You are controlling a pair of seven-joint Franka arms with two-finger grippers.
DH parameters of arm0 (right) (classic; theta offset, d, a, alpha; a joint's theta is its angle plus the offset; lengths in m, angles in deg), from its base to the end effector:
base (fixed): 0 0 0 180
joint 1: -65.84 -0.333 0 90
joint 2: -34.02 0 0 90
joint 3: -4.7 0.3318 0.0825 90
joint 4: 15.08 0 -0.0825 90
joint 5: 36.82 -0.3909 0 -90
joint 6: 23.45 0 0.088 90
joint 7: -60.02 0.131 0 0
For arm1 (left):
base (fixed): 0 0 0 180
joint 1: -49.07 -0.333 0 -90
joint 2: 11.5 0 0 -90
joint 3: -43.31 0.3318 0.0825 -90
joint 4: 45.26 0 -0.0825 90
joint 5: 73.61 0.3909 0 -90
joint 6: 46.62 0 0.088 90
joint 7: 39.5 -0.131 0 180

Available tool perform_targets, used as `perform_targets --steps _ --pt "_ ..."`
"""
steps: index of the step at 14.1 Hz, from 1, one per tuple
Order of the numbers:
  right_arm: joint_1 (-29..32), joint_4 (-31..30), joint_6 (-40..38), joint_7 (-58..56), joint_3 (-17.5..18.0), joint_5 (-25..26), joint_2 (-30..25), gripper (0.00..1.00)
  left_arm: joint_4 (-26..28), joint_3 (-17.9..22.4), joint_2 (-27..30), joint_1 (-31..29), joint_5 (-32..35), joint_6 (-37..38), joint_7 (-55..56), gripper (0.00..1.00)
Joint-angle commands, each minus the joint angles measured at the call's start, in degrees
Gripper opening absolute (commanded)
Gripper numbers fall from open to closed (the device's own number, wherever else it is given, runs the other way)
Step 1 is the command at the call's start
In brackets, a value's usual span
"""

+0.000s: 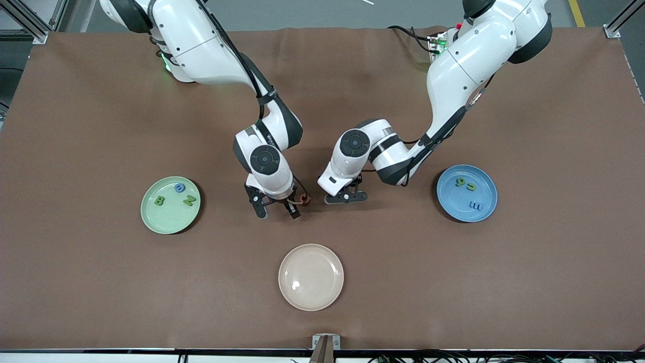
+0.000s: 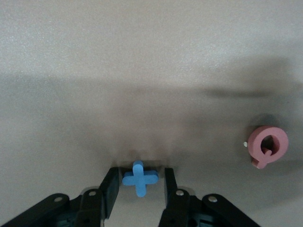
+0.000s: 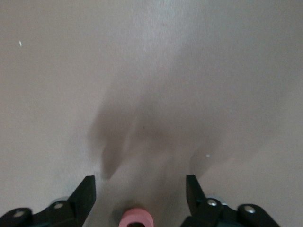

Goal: Sort upper and lower case letters into plates

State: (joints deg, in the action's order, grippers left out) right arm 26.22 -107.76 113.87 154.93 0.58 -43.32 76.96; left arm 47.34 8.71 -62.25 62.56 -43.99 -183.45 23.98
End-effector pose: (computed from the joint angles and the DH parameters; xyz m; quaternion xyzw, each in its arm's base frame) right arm 0.5739 0.4197 0.1708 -0.8526 0.5222 0.0066 0.0210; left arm 0.5195 -0.4826 0.1574 0.9972 0.0440 -0.0160 0.0580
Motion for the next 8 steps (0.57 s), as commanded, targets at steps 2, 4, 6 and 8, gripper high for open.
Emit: perform_targets --steps 2,4,6,8 --pt "-1.9 1.0 0.6 1.4 -0.5 -0.4 1.3 0.75 -1.0 0.8 -0.4 0.9 -0.5 0.2 0.6 0.45" --pt "-2.7 1.0 1.2 1.4 -0.5 -0.4 1.6 0.67 -1.0 0.8 -0.4 0.8 -0.6 0.2 0.6 0.44" --pt "-2.9 1.0 2.0 1.4 -0.5 -0.4 1.8 0.55 -1.0 0.8 -0.4 0.8 -0.5 0.2 0.6 0.4" --pt "-3.0 1.0 2.9 1.4 -0.5 -0.4 2.1 0.46 -1.0 0.8 -0.4 0.8 -0.5 0.2 0.6 0.36"
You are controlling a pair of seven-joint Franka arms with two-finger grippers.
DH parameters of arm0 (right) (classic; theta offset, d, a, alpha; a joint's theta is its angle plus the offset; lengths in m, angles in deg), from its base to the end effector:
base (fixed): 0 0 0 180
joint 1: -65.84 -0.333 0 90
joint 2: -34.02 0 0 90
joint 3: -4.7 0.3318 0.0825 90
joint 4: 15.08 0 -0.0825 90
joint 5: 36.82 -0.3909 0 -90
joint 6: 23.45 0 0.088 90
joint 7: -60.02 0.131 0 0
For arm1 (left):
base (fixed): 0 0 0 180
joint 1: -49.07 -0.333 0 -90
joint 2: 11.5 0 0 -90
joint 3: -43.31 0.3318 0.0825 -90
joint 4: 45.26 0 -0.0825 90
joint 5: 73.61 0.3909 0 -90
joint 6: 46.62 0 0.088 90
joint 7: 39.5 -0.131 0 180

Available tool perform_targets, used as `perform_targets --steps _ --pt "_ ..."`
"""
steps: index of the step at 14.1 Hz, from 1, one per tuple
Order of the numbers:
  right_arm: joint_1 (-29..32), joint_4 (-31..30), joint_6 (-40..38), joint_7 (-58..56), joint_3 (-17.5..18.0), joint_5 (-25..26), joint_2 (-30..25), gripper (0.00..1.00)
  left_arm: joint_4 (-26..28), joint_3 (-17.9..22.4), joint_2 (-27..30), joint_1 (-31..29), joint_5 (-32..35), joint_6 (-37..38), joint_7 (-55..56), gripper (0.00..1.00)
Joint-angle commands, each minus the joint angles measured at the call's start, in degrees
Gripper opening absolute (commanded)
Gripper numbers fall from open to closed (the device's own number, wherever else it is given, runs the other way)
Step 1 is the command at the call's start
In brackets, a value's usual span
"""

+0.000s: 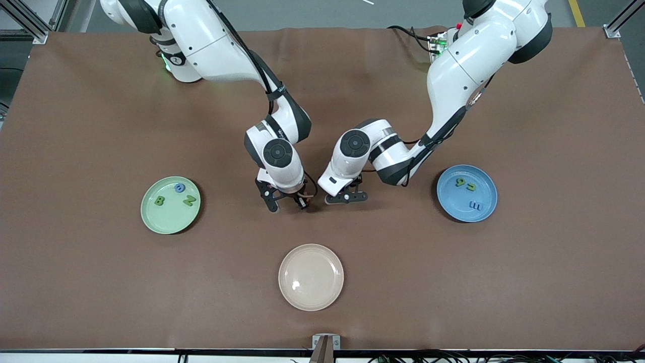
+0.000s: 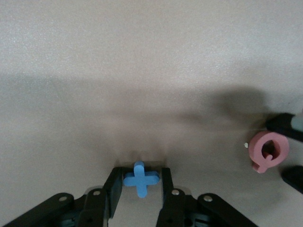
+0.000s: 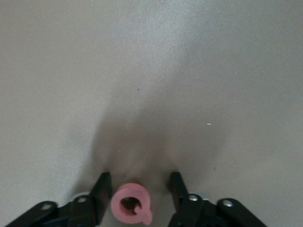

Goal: Sort upper and lower case letters into plates

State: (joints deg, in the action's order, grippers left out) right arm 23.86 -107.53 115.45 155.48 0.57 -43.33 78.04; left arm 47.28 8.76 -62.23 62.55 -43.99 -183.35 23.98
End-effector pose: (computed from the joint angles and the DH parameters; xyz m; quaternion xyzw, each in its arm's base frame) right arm 0.5578 0.4437 0.1616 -0.8604 0.5089 0.0034 0.0262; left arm 0.5202 -0.4821 0.1576 0.9972 0.0445 -0.0158 0.0572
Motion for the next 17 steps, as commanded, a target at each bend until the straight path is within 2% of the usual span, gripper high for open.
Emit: perform_targets --steps 1,5,6,7,9,12,14,15,17 --pt "-0.7 0.8 1.5 0.9 -0.5 -0.4 1.2 0.45 -1.0 1.2 -0.4 0.9 -0.5 0.1 0.6 0.34" --pt "-1.4 0.9 2.6 0.9 -0.5 -0.4 1.5 0.44 -1.0 1.6 -0.3 0.9 -0.8 0.1 0.8 0.16" --pt "-1.6 0.8 2.9 0.9 -0.5 -0.4 1.7 0.47 -1.3 1.6 -0.2 0.9 -0.9 0.1 0.8 0.14" --pt "-1.7 0.9 3.2 0.9 -0.5 -1.0 1.8 0.58 -1.5 1.6 0.1 0.8 -0.9 0.1 0.8 0.13" --pt "-2.0 0.9 3.6 0.9 -0.5 -1.7 1.9 0.58 -1.6 1.6 1.2 0.1 -0.7 0.6 0.7 0.12" --pt "-2.2 0.9 3.6 0.9 -0.5 -1.6 2.2 0.51 -1.7 1.2 4.2 -2.1 -0.7 3.8 0.3 0.11" --pt "-2.2 0.9 3.5 0.9 -0.5 -1.6 2.2 0.41 -0.7 0.1 7.1 -5.1 -0.5 6.2 -0.3 0.1" --pt "-2.2 0.9 3.5 0.8 -0.5 -1.6 2.2 0.33 1.4 -1.7 9.1 -8.3 -0.5 6.9 -1.3 0.1" --pt "-2.0 0.9 3.4 0.3 -0.5 -1.5 2.2 0.1 7.3 -6.7 13.6 -17.3 -0.5 7.1 -6.2 0.1"
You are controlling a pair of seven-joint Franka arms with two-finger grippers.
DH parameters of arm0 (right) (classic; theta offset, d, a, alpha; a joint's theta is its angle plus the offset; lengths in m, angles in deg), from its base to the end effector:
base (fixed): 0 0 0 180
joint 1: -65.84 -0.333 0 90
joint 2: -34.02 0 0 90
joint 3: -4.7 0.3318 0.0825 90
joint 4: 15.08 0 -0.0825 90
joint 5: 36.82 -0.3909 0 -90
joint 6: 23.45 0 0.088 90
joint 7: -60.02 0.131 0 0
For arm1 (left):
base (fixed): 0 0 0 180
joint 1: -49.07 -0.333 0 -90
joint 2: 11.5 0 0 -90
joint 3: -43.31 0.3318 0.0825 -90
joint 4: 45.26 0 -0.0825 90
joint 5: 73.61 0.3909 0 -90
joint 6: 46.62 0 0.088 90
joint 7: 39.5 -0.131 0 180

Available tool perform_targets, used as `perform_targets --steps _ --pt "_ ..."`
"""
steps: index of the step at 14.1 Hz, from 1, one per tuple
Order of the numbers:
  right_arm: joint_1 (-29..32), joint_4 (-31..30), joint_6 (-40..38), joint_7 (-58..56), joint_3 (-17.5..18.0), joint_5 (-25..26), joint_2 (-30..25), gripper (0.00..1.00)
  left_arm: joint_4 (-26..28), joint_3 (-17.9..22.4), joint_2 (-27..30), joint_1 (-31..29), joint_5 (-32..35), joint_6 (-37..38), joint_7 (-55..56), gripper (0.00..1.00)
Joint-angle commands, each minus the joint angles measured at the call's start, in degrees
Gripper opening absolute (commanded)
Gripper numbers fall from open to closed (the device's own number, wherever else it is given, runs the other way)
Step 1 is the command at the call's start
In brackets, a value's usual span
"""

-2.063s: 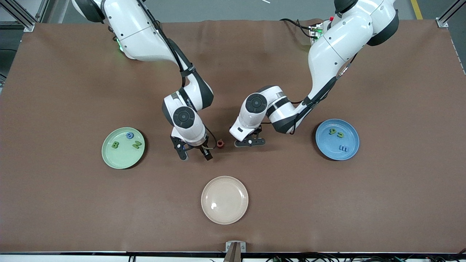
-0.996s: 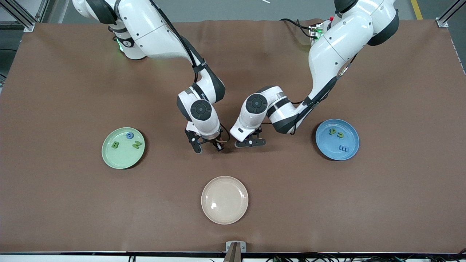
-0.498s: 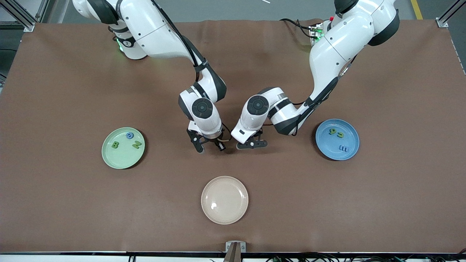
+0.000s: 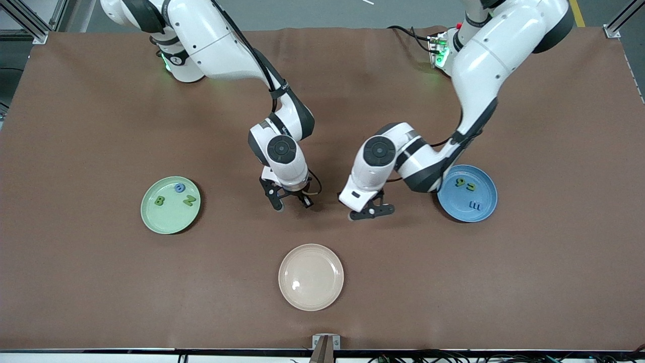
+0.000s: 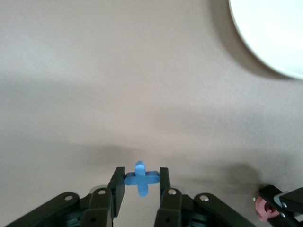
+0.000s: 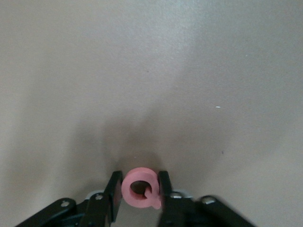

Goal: Sort upper and lower case letters into plates
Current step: 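Place the blue plus on the blue plate and pink Q on the green plate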

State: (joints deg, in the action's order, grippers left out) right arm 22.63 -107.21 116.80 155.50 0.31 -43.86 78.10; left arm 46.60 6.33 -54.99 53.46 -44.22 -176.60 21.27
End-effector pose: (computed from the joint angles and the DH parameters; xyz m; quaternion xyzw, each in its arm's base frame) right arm 0.5537 0.4564 0.1657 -0.8629 0.5039 -0.0008 0.0398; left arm 0.5897 -0.4058 0.2399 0.9954 0.0851 0.0189 0.0400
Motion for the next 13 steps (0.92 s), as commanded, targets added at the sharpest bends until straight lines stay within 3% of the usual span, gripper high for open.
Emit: perform_targets --steps 1,4,6,10,13 --pt "-0.3 1.0 1.6 0.2 -0.4 -1.0 2.1 0.03 11.7 -8.2 8.7 -14.4 -0.3 0.3 -6.2 0.1" --pt "2.2 4.4 -4.5 -1.4 -0.4 -0.4 1.5 0.0 22.4 -21.5 12.6 -37.4 -0.2 0.3 -18.3 0.1" --pt "4.0 6.3 -10.9 -7.5 -0.5 -0.6 0.7 0.0 27.0 -27.5 12.6 -49.6 0.6 0.3 -25.3 0.1" --pt "9.2 4.9 -20.1 -18.8 -0.7 -0.5 -3.0 0.0 29.0 -27.4 11.7 -58.8 5.7 0.3 -35.3 0.1" --pt "15.9 -4.1 -19.1 -32.0 -0.7 -0.5 -9.7 0.0 28.1 -23.7 8.5 -59.6 11.7 0.3 -36.7 0.1"
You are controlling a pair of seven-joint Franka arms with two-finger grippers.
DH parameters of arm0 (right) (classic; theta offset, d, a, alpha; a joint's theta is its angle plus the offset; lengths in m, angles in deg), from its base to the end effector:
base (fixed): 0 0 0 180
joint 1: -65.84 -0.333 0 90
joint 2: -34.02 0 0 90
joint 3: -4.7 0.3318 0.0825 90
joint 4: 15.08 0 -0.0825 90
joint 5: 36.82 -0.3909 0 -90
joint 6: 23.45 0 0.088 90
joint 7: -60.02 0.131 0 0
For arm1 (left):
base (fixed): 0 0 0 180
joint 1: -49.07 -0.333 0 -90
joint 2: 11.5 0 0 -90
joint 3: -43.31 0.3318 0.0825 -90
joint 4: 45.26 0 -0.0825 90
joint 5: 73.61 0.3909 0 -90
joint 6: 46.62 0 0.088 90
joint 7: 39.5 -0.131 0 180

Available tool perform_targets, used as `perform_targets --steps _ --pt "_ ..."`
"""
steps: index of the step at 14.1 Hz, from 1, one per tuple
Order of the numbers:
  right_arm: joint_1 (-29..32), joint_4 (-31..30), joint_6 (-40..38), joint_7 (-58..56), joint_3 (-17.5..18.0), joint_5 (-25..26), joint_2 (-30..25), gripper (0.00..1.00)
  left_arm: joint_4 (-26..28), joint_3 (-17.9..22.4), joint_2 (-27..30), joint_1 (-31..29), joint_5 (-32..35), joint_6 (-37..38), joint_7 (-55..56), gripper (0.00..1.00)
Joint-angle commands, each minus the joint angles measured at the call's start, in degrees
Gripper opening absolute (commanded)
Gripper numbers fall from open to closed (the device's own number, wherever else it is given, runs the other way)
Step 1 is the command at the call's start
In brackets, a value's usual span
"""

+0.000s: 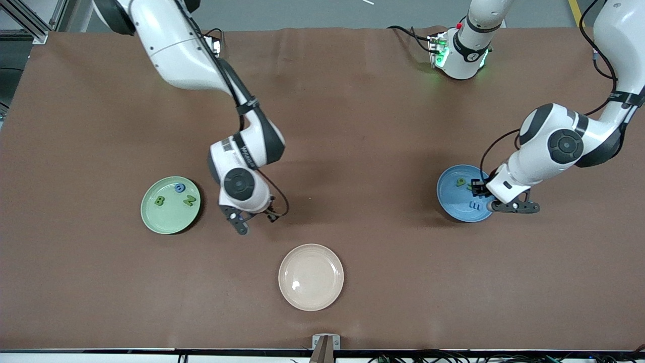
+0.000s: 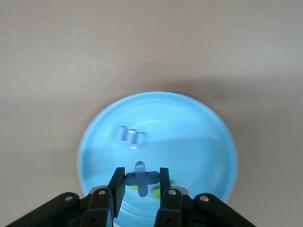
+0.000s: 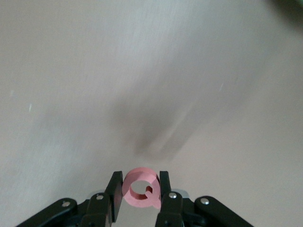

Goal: Sort upper and lower case letters into plates
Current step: 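Place the blue plus on the blue plate and pink Q on the green plate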

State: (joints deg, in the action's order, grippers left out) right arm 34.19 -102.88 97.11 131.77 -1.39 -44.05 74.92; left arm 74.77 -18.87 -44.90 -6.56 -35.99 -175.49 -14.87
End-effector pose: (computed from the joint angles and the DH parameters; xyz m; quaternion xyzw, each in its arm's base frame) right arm 0.6284 0.3207 0.2097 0.9074 -0.4144 -0.0575 0.0405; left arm 0.5774 -0.0316 0.2552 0.9993 -0.0352 -0.0126 0.0065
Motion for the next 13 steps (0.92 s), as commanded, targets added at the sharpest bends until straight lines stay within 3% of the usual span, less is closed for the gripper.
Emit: perform_targets --steps 1,4,8,13 --pt "7.0 -11.0 0.5 -13.5 1.0 -0.2 -8.7 0.0 -0.2 2.4 -2.9 0.7 5.3 -1.0 -0.5 0.1" --pt "14.0 -15.2 0.1 -26.8 0.9 0.0 -12.6 0.0 -1.8 4.1 -6.9 2.2 9.7 -1.2 0.4 0.1" --pt "20.7 -19.3 2.2 -39.8 0.8 1.1 -14.0 0.0 -2.7 9.1 -7.0 8.2 9.8 -1.4 1.5 0.1" --pt "25.3 -26.6 13.5 -47.5 0.8 3.0 -13.9 0.0 -2.8 10.4 -7.3 9.4 9.8 -1.4 1.6 0.13"
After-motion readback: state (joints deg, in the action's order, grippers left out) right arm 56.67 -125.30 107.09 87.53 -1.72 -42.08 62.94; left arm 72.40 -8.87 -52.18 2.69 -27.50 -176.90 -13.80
